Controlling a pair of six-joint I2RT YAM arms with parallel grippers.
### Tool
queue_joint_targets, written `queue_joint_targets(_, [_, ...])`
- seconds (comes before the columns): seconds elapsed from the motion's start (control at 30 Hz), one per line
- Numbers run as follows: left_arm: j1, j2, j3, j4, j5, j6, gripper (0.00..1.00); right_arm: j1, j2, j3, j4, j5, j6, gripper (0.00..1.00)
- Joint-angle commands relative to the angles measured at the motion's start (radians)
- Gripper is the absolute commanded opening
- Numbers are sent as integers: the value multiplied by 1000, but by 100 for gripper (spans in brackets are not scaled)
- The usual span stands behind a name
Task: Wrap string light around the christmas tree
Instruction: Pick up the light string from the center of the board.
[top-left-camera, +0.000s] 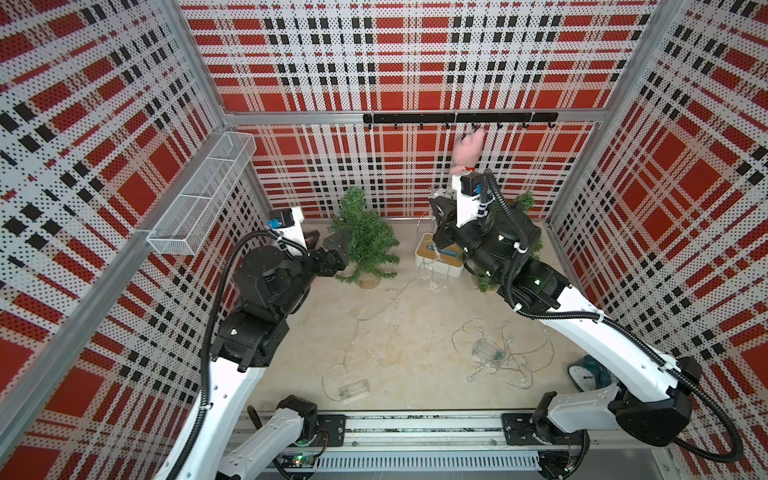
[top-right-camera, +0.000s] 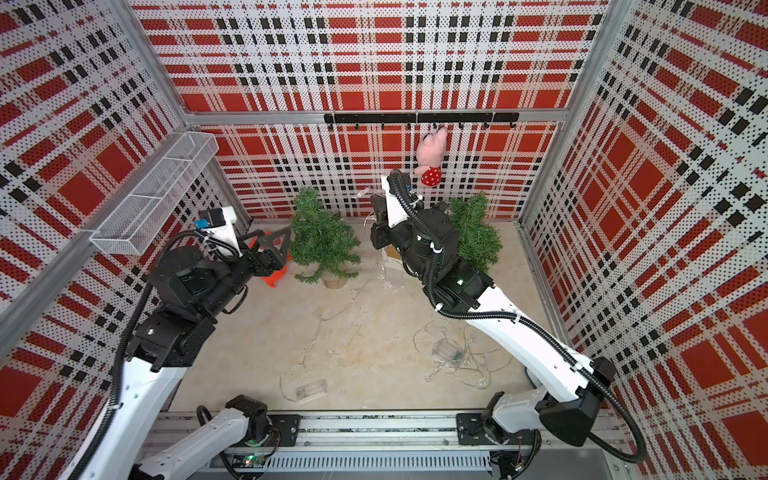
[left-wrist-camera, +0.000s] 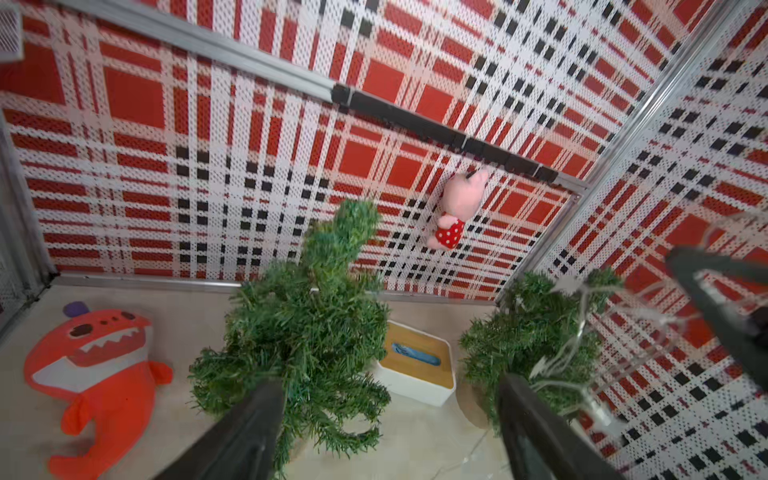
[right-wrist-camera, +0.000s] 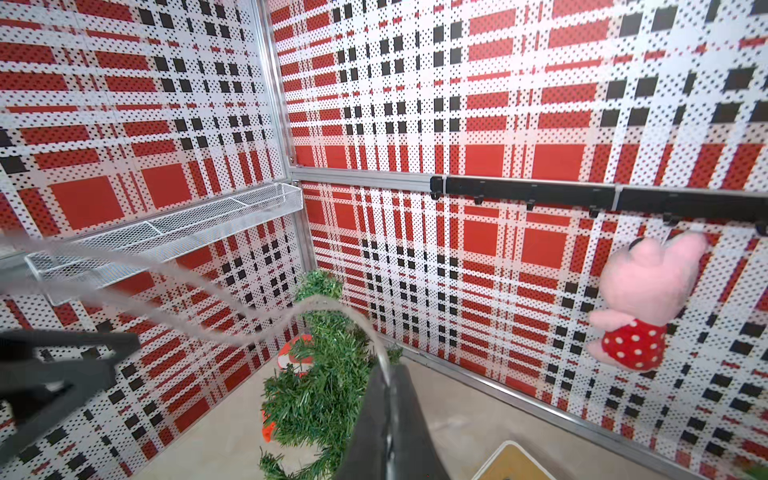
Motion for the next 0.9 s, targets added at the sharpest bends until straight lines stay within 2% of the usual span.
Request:
queue_joint_targets(0.0, [-14, -1, -160, 55, 66, -23, 82, -14, -21, 59, -58, 38, -99, 5])
queue_joint_targets(0.07, [-64, -9, -264, 126, 21, -52, 82, -37, -21, 92, -76, 41, -114, 5])
queue_joint_targets(0.2, [-230, -9, -414, 242, -115, -50, 83, -82, -21, 155, -98, 36, -126, 5])
queue_joint_targets(0.4, [-377, 84, -563, 368, -161, -89, 85, -84, -23, 188, -100, 8, -120, 4])
queue_joint_targets(0.53, [-385, 160, -615, 366, -184, -104, 85, -84, -28, 177, -107, 4, -122, 4])
queue_joint_targets(0.7, [-368, 273, -621, 282, -224, -123, 84, -91, -29, 186, -115, 9, -134, 4])
queue_joint_targets(0.87, [-367, 375, -622, 235, -241, -151, 76, -95, -34, 154, -109, 2, -126, 4])
